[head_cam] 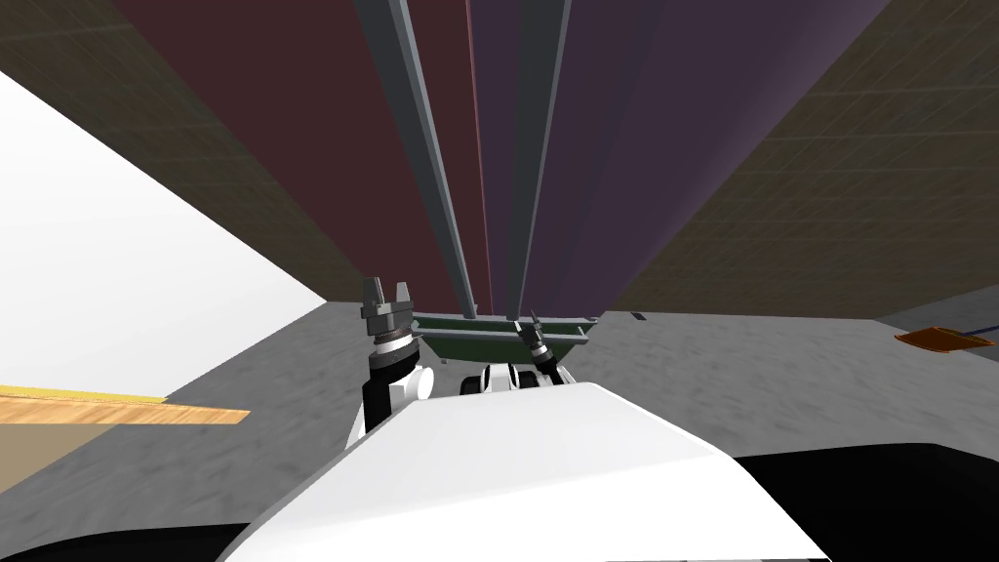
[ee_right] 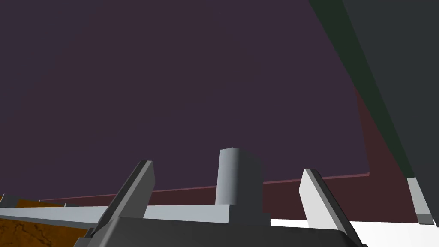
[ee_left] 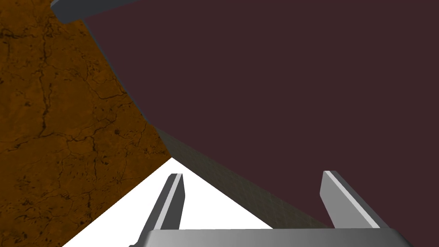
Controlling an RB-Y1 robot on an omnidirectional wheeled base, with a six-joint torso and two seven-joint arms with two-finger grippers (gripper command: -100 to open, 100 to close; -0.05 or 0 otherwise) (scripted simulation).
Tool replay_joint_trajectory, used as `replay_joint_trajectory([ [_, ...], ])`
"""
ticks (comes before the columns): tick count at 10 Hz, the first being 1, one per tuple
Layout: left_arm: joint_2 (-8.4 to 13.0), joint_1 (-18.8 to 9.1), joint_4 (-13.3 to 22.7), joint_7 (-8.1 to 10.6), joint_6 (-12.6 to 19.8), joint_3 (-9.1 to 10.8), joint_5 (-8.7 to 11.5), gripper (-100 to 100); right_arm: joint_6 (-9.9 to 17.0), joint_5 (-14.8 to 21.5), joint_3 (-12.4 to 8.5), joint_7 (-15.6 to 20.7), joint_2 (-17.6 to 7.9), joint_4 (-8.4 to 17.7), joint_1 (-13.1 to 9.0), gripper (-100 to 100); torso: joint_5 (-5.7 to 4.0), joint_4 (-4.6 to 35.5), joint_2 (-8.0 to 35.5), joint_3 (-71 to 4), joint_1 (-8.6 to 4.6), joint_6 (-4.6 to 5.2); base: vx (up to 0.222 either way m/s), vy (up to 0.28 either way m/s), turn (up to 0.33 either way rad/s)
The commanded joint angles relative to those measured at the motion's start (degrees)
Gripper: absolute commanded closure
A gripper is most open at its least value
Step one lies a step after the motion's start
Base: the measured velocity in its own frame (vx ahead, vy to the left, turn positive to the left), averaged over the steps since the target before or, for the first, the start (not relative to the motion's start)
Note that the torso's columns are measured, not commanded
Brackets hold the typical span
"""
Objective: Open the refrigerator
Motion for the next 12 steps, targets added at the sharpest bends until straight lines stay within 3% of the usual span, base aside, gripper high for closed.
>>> replay_joint_trajectory([
  [1, 0.0, 0.0, 0.0, 0.00, 0.0, 0.00, 0.0, 0, -0.9, 0.3, 0.7, 3.6, 4.3, 2.2, -0.7, -100, 0.00, 0.0, 0.0, 0.0, 0.00, 0.00, -0.014, -0.005, -0.018],
  [3, 0.0, 0.0, 0.0, 0.00, 0.0, 0.00, 0.0, 0, -1.1, 0.4, 0.9, 4.5, 6.6, 2.6, -1.0, -100, 0.00, 0.0, 0.0, 0.0, 0.00, 0.01, -0.011, -0.003, -0.007],
  [4, 0.0, 0.0, 0.0, 0.00, 0.0, 0.00, 0.0, 0, -1.0, 0.4, 0.9, 4.1, 5.8, 2.1, -0.5, -100, 0.00, 0.0, 0.0, 0.0, 0.00, 0.00, 0.000, 0.000, 0.000],
  [8, 0.0, 0.0, 0.0, 0.00, 0.0, 0.00, 0.0, 0, 4.0, 0.9, 0.8, 3.5, 6.6, -0.6, -2.9, -100, 0.00, 0.0, 0.0, 0.0, 0.01, 0.00, 0.007, 0.005, -0.009],
  [9, 0.0, 0.0, 0.0, 0.00, 0.0, 0.00, 0.0, 0, 3.2, 0.8, 0.8, 3.6, 6.5, -0.2, -2.5, -100, 0.00, 0.0, 0.0, 0.0, 0.00, 0.01, 0.005, 0.003, -0.001],
  [10, 0.0, 0.0, 0.0, 0.00, 0.0, 0.00, 0.0, 0, 1.5, 0.7, 0.9, 3.9, 6.3, 0.7, -1.7, 100, 0.00, 0.0, 0.0, 0.0, -0.01, 0.01, 0.003, -0.007, 0.001],
  [12, 0.0, 0.0, 0.0, 0.00, 0.0, 0.00, 0.0, 0, -1.0, 0.4, 0.9, 4.2, 5.9, 2.1, -0.5, 100, -0.05, -0.3, 0.0, 0.0, 0.15, -0.15, -0.004, -0.020, -0.001],
])
